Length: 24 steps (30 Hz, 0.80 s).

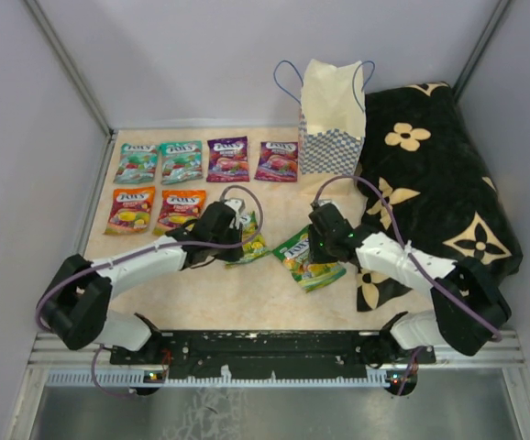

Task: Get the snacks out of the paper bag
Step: Move the snack to the center of the board.

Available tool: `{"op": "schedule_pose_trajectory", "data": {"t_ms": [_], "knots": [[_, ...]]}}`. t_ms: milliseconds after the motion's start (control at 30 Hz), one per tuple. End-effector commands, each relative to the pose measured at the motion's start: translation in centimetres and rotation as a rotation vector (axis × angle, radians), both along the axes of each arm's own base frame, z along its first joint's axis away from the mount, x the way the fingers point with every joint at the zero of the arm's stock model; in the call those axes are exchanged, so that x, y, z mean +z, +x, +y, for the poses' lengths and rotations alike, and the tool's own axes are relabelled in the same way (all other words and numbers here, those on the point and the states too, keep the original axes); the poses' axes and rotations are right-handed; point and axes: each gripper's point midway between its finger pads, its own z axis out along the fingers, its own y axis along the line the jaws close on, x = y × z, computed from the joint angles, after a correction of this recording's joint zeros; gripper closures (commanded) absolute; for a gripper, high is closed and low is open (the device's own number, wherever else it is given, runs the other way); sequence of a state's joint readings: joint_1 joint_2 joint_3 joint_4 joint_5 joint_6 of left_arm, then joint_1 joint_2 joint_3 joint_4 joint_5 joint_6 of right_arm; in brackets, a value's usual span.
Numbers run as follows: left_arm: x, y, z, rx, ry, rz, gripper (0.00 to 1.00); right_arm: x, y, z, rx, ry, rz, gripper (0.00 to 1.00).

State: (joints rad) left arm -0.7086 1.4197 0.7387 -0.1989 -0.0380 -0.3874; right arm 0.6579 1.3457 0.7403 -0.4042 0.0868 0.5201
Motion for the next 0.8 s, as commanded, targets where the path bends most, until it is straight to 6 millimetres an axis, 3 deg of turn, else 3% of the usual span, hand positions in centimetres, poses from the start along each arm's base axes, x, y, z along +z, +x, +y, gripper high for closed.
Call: {"op": "schedule_pose_trajectory", "data": {"t_ms": [0, 67, 200, 333, 433, 567, 767], "knots": [[5.3, 2.4, -1.0, -0.006, -0.044, -0.126, 0.72, 4.7, 2.3, 0.9, 0.032, 0.04, -0.136, 0.64], [6.3, 3.5, -1.0, 0.036, -0.045, -0.153, 0.6, 4.8, 2.6, 0.5, 0.045, 0.005, -0.147, 0.59], [6.3, 5.0, -1.4, 0.101, -0.048, -0.168, 0.53, 3.9, 2.8, -0.2, 0.045, -0.05, -0.135, 0.6], [4.5, 6.0, -2.1, 0.136, -0.077, -0.171, 0.56, 2.6, 2.2, 0.3, 0.058, -0.028, -0.099, 0.61], [1.8, 6.3, -2.1, 0.173, -0.071, -0.137, 0.63, 1.7, 1.8, 0.4, 0.066, -0.026, -0.074, 0.62], [-1.6, 5.0, -1.6, 0.203, -0.071, -0.064, 0.68, 1.6, 1.5, 0.3, 0.072, -0.029, -0.065, 0.62], [-3.3, 2.1, 0.3, 0.229, -0.06, 0.003, 0.69, 1.6, 1.3, 0.3, 0.075, -0.023, -0.063, 0.62]]}}
